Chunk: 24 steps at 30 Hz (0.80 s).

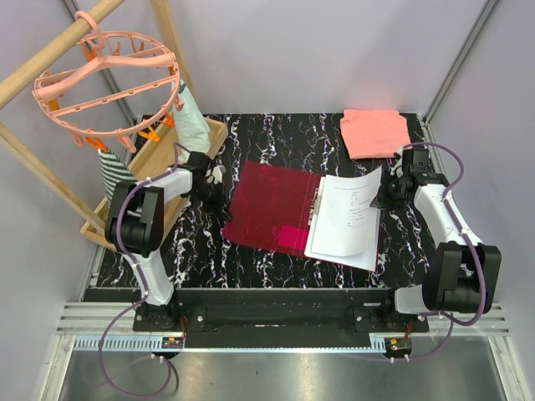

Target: Put the files into the folder

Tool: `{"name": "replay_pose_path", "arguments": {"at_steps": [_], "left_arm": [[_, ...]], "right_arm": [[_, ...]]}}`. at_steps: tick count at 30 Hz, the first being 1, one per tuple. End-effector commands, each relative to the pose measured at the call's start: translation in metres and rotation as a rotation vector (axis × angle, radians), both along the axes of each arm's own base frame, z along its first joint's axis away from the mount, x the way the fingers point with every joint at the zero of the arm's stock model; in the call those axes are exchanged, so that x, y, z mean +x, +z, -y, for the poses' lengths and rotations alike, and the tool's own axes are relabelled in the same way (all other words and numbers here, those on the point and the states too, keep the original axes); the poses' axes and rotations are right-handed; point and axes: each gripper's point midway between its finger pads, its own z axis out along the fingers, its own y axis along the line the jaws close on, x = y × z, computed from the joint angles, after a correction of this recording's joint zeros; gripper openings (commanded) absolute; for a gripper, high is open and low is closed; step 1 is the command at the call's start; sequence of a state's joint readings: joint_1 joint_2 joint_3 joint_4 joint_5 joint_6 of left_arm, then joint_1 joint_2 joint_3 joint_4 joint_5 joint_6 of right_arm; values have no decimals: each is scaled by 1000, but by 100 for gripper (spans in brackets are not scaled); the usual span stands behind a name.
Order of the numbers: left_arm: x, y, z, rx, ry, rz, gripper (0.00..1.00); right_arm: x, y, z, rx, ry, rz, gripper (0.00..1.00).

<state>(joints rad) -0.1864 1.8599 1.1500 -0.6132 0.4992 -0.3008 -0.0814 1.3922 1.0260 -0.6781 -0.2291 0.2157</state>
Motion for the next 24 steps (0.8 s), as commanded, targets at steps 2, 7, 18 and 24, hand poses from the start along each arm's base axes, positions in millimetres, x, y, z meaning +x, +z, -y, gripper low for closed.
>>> {"name": "replay_pose_path", "arguments": {"at_steps": [2,7,18,24], "left_arm": [[14,5,-14,45,5,64,0],[13,2,-12,38,1,55,0],[11,2,-11,27,0,57,0],[10,1,-10,27,1,53,0]], "right_arm": [[2,-2,3,-12,12,5,0],[5,-5,-2,12,32,1,0],[22,-12,-19,105,86,35,0],[20,-18,-16,96,42,21,0]]}}
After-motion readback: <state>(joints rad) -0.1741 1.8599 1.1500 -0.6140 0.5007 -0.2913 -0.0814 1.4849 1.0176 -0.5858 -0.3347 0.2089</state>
